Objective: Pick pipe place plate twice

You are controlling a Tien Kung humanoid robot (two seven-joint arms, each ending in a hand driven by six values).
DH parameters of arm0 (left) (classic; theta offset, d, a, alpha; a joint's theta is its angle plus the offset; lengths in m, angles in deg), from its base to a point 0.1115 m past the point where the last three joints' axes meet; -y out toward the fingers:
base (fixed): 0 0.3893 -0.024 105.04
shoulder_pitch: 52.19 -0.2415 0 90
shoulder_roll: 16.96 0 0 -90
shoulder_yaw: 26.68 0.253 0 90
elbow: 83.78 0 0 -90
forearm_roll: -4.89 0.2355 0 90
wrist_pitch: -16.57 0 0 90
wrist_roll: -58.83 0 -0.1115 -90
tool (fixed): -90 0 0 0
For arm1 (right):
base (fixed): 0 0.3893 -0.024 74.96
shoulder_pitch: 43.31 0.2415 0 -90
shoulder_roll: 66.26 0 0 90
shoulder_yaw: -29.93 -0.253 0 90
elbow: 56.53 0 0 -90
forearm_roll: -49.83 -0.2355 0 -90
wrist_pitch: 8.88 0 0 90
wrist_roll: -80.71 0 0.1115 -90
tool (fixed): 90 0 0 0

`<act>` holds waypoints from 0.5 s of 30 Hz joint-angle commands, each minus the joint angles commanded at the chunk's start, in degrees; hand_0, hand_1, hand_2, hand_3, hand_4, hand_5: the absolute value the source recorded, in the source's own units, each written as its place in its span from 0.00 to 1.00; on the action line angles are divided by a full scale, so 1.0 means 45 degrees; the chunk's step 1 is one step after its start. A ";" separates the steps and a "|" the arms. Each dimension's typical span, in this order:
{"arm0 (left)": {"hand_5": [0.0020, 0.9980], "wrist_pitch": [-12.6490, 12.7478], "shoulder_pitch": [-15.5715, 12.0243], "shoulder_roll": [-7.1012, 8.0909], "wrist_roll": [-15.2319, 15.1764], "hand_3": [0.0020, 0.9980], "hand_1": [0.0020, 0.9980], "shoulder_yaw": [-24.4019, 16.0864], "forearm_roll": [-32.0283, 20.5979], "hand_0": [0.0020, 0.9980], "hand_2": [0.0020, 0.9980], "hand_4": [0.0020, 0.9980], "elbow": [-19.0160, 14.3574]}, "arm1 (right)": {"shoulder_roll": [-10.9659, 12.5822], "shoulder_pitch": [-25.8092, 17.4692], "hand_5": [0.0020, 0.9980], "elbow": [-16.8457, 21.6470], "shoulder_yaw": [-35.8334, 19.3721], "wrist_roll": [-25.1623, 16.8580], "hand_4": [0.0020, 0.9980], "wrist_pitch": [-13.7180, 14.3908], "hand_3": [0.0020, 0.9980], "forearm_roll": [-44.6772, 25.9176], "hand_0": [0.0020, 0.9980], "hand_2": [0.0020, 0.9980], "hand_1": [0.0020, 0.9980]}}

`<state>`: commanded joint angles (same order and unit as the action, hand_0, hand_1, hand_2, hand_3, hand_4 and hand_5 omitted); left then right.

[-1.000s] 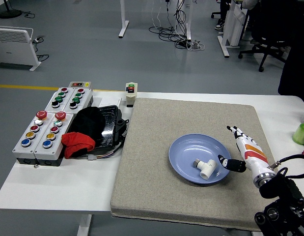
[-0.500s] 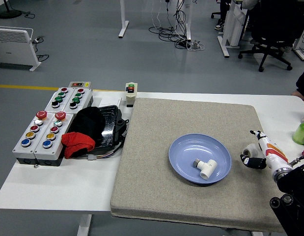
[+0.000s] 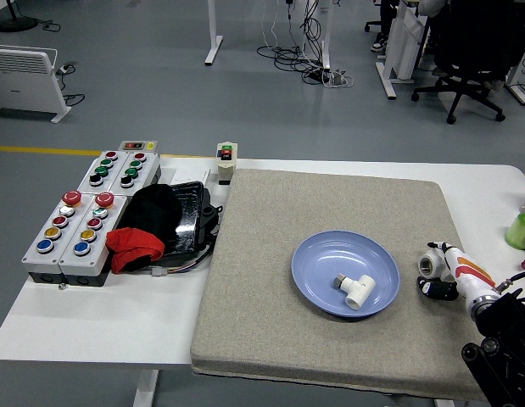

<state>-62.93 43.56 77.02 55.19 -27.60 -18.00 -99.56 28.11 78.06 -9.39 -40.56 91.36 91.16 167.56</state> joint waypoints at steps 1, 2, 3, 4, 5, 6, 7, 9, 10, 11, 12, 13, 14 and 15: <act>1.00 0.0000 -0.0001 0.0000 0.0003 0.62 0.66 -0.0004 0.0007 0.69 0.68 0.29 0.0000 | 0.0005 0.0001 0.26 -0.0008 0.0009 -0.0013 0.61 0.0014 0.76 0.0024 0.62 0.69 0.66; 1.00 0.0002 0.0000 0.0001 0.0012 0.62 0.66 -0.0016 0.0025 0.69 0.68 0.29 0.0000 | 0.0013 0.0008 0.26 -0.0030 0.0027 -0.0036 0.61 0.0059 0.76 0.0057 0.62 0.69 0.66; 1.00 0.0003 0.0000 0.0001 0.0017 0.62 0.66 -0.0022 0.0036 0.69 0.68 0.29 0.0001 | 0.0019 0.0010 0.26 -0.0039 0.0036 -0.0051 0.61 0.0083 0.76 0.0070 0.62 0.69 0.66; 1.00 0.0003 0.0000 0.0001 0.0025 0.62 0.66 -0.0028 0.0050 0.69 0.68 0.29 0.0001 | 0.0038 0.0007 0.26 -0.0045 0.0045 -0.0077 0.61 0.0119 0.76 0.0062 0.62 0.69 0.66; 1.00 0.0003 -0.0001 0.0001 0.0027 0.62 0.66 -0.0029 0.0052 0.69 0.68 0.29 0.0000 | 0.0050 0.0004 0.26 -0.0047 0.0048 -0.0086 0.61 0.0130 0.76 0.0046 0.62 0.69 0.66; 1.00 0.0002 -0.0002 0.0001 0.0027 0.62 0.66 -0.0029 0.0047 0.70 0.68 0.29 -0.0001 | 0.0064 0.0002 0.18 -0.0049 0.0049 -0.0091 0.44 0.0127 0.61 0.0021 0.40 0.54 0.50; 1.00 0.0005 -0.0004 0.0000 0.0031 0.62 0.66 -0.0034 0.0055 0.70 0.68 0.29 -0.0001 | 0.0077 -0.0002 0.18 -0.0052 0.0052 -0.0094 0.44 0.0121 0.61 0.0021 0.40 0.54 0.50; 1.00 0.0011 -0.0007 -0.0004 0.0043 0.62 0.66 -0.0051 0.0083 0.70 0.68 0.29 0.0000 | 0.0109 -0.0017 0.18 -0.0054 0.0036 -0.0104 0.44 0.0111 0.61 0.0046 0.40 0.54 0.50; 1.00 0.0013 -0.0008 -0.0006 0.0047 0.62 0.66 -0.0056 0.0092 0.70 0.68 0.29 0.0000 | 0.0118 -0.0023 0.18 -0.0051 0.0017 -0.0109 0.44 0.0112 0.61 0.0061 0.40 0.54 0.50; 1.00 0.0016 -0.0013 -0.0009 0.0052 0.62 0.66 -0.0061 0.0101 0.70 0.68 0.29 0.0000 | 0.0135 -0.0046 0.18 -0.0023 -0.0015 -0.0133 0.44 0.0163 0.61 0.0075 0.40 0.54 0.50; 1.00 0.0020 -0.0020 -0.0011 0.0058 0.62 0.66 -0.0068 0.0118 0.70 0.68 0.29 -0.0001 | 0.0157 -0.0077 0.17 0.0024 -0.0048 -0.0170 0.40 0.0237 0.58 0.0088 0.34 0.52 0.46; 1.00 0.0021 -0.0025 -0.0013 0.0061 0.62 0.66 -0.0073 0.0124 0.70 0.68 0.29 -0.0001 | 0.0173 -0.0098 0.17 0.0066 -0.0067 -0.0193 0.40 0.0282 0.58 0.0089 0.34 0.52 0.46; 1.00 0.0023 -0.0033 -0.0017 0.0063 0.62 0.66 -0.0078 0.0125 0.70 0.68 0.29 0.0001 | 0.0198 -0.0130 0.17 0.0141 -0.0091 -0.0223 0.40 0.0342 0.58 0.0080 0.34 0.52 0.46; 1.00 0.0024 -0.0036 -0.0018 0.0064 0.62 0.66 -0.0080 0.0126 0.70 0.68 0.29 0.0002 | 0.0207 -0.0143 0.17 0.0170 -0.0100 -0.0235 0.40 0.0365 0.58 0.0077 0.34 0.52 0.46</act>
<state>-62.83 43.40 76.93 55.48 -27.96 -17.44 -99.55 29.04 77.42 -8.62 -41.01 90.30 92.80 167.90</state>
